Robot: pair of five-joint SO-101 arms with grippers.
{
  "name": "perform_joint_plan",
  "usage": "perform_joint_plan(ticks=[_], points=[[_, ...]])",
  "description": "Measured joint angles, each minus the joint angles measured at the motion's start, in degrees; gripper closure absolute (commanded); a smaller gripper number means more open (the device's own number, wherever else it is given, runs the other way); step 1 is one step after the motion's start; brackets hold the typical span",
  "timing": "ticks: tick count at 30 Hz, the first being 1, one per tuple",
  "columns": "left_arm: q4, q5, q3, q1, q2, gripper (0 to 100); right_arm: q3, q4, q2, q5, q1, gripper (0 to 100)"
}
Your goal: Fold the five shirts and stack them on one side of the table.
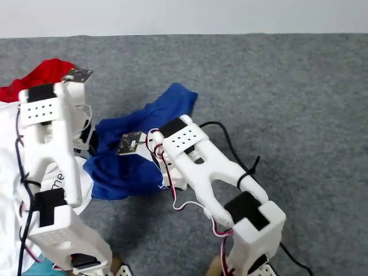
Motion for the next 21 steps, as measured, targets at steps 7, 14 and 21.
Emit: perform_joint_plan(ticks=[7, 14, 21], points=[[0.00, 0.00, 0.00, -2.02, 0.00, 86, 0.00, -6.24, 4.22, 0.00, 1.41, 71.1], [0.00, 0.00, 0.00, -2.11, 0.00, 86, 0.00, -7.82, 5.01, 0.00, 2.20, 90.2], [0.00, 0.00, 0.00, -2.11, 0.00, 86, -5.98, -3.96, 5.01, 0.00, 4.40, 92.1]])
